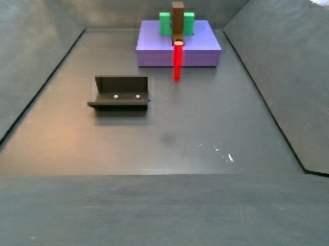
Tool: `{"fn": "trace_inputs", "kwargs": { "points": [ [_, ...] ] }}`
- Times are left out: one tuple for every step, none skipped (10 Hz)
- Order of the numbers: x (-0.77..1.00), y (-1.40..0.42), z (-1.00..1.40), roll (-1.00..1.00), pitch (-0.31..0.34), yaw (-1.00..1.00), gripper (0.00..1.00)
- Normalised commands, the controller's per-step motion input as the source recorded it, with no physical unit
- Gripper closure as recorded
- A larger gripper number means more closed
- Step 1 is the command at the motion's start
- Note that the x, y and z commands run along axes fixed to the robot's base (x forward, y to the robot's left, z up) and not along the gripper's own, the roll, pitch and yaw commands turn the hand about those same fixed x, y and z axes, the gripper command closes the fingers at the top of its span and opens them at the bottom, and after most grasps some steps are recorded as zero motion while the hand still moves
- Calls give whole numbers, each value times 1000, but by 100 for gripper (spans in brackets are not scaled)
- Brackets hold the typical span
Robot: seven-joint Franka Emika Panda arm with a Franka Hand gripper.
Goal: Pick up the blue object. Move up. Place the blue object on the fixture. Regrasp the blue object. Move to above the board. Insert the blue object.
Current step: Move to above the board, then insert the blue object.
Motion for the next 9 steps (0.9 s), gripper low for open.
{"fn": "trace_inputs", "kwargs": {
  "points": [
    [-728, -830, 142, -1000, 119, -108, 100],
    [-532, -593, 102, -1000, 121, -100, 100],
    [-279, -272, 47, -1000, 116, -84, 100],
    [-181, -150, 26, -1000, 107, -74, 100],
    [-128, -74, 19, -1000, 94, -65, 100],
    [-88, -27, 6, -708, 44, -35, 100],
    [-70, -6, 2, -495, 17, -23, 100],
    [-50, -2, 1, -287, -1, -13, 100],
    [0, 0, -140, -247, 11, 20, 100]
  ]
}}
